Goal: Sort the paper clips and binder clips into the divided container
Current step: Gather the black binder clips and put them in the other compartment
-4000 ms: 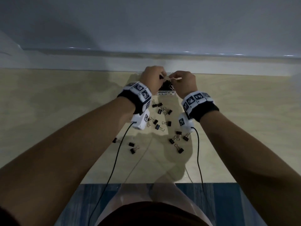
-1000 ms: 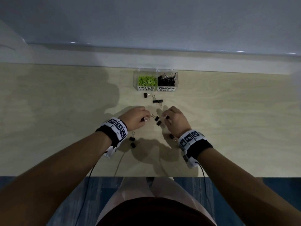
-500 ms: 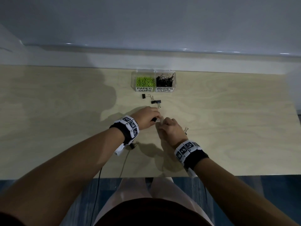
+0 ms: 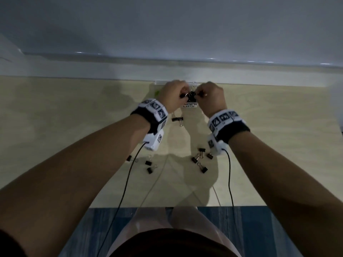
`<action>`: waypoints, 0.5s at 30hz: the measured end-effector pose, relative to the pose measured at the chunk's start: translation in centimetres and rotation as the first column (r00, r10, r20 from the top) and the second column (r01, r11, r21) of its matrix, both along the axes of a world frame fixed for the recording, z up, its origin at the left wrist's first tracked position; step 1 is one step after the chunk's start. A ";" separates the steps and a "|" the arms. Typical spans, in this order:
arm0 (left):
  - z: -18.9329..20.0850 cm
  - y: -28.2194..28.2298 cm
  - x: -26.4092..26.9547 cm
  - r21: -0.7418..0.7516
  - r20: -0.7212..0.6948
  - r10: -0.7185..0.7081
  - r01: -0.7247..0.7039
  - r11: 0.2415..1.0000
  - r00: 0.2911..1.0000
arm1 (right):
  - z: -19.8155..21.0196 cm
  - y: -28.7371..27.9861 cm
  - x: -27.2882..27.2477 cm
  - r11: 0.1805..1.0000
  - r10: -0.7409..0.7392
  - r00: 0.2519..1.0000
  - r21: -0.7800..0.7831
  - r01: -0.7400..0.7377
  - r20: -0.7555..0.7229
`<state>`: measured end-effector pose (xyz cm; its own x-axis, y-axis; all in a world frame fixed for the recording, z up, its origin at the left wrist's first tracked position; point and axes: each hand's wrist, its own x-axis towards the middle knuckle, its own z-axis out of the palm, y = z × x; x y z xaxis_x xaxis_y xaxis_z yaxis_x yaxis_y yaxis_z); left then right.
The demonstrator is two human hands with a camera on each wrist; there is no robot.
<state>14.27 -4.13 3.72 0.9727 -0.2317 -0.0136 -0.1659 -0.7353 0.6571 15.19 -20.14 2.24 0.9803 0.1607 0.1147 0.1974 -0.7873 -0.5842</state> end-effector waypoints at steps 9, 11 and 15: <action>-1.7 1.5 -0.9 0.254 0.088 -0.108 0.083 0.964 0.990 | -1.5 1.0 -1.7 0.987 0.136 0.990 -0.088 -0.132 0.035; -3.4 2.8 -2.9 0.357 0.014 -0.180 0.163 0.920 0.984 | -2.6 1.6 -3.7 0.969 0.209 0.977 -0.127 -0.211 -0.031; -6.6 4.6 -4.7 0.467 -0.102 -0.178 0.205 0.860 0.979 | -3.6 3.0 -5.6 0.941 0.266 0.944 -0.159 -0.298 -0.193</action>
<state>9.61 0.43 -2.86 0.9044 -0.3661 -0.2193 -0.3105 -0.9170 0.2504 9.57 -17.18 -1.38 0.8940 0.4359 -0.1041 0.3393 -0.8100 -0.4782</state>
